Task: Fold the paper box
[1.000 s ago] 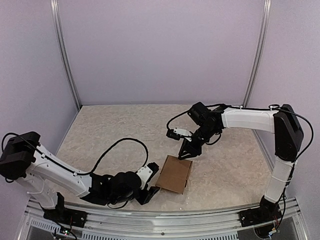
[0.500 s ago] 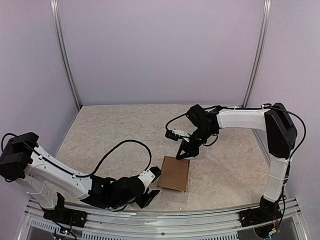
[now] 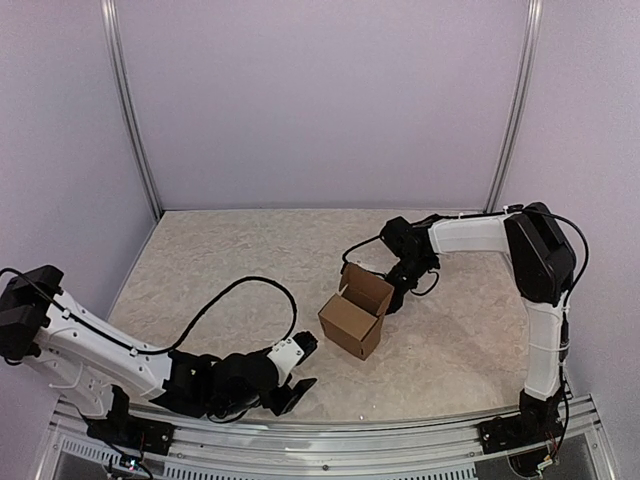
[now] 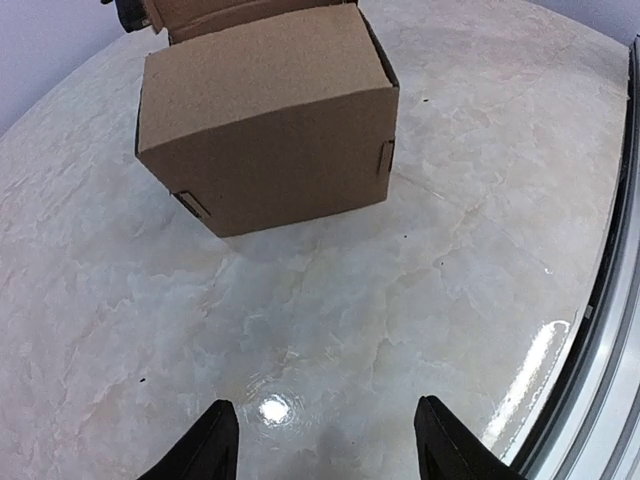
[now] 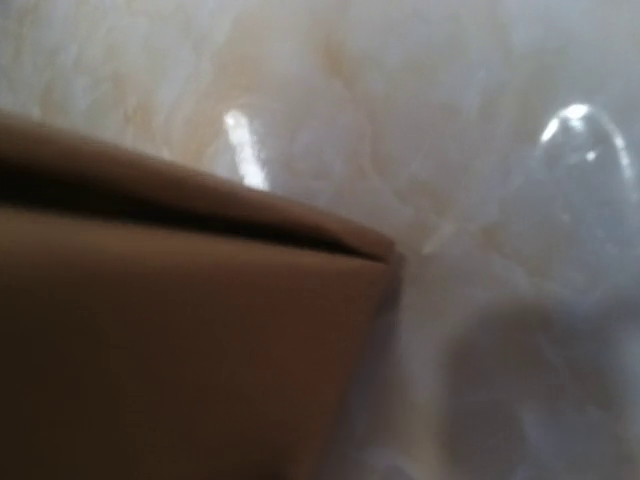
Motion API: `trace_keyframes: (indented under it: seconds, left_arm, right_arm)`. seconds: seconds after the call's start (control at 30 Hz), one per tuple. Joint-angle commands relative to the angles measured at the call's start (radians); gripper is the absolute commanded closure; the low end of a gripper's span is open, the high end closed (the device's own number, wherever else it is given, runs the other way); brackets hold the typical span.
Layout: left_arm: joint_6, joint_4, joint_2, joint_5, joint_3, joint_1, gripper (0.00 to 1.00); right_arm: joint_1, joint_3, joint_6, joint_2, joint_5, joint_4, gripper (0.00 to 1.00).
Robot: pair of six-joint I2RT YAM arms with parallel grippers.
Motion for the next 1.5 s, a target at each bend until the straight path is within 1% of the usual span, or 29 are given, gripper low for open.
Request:
trace_keyframes:
  seconds: [0.0,0.13,0.27,0.47,0.57,0.77,0.83,0.93,1.13,1.3,1.47]
  left_arm:
    - [0.057,0.079,0.027,0.0,-0.007,0.035,0.41]
    - [0.108,0.149,0.048,0.05,0.002,0.093,0.42]
    - [0.141,0.167,0.045,0.112,0.017,0.16,0.42]
    - [0.152,0.221,0.048,0.254,0.052,0.269,0.42]
    - [0.161,0.185,0.097,0.302,0.126,0.303,0.42]
    - [0.172,0.135,0.208,0.365,0.246,0.343,0.41]
    - [0.173,0.119,0.224,0.382,0.275,0.351,0.41]
    - [0.175,0.101,0.243,0.405,0.31,0.364,0.41]
    - [0.174,0.076,0.276,0.47,0.353,0.389,0.42]
    - [0.164,0.084,0.31,0.523,0.372,0.393,0.42]
    - [0.166,0.102,0.326,0.561,0.382,0.395,0.42]
  right_arm:
    - [-0.008,0.03,0.0,0.013,-0.04,-0.029,0.9]
    - [-0.011,0.023,0.007,0.012,-0.044,-0.023,0.89]
    - [-0.03,0.015,0.025,-0.006,-0.024,-0.015,0.88]
    - [-0.054,0.01,0.098,-0.068,0.075,-0.017,0.82]
    - [-0.055,0.008,0.097,-0.116,0.118,-0.056,0.8]
    - [-0.056,-0.006,0.075,-0.205,0.14,-0.142,0.74]
    - [-0.058,-0.01,0.049,-0.229,0.116,-0.169,0.72]
    - [-0.057,-0.013,0.015,-0.251,0.034,-0.21,0.69]
    - [-0.058,-0.003,-0.033,-0.233,-0.121,-0.283,0.66]
    - [-0.059,-0.013,-0.049,-0.237,-0.155,-0.288,0.59]
    - [-0.058,-0.007,-0.034,-0.245,-0.143,-0.276,0.57]
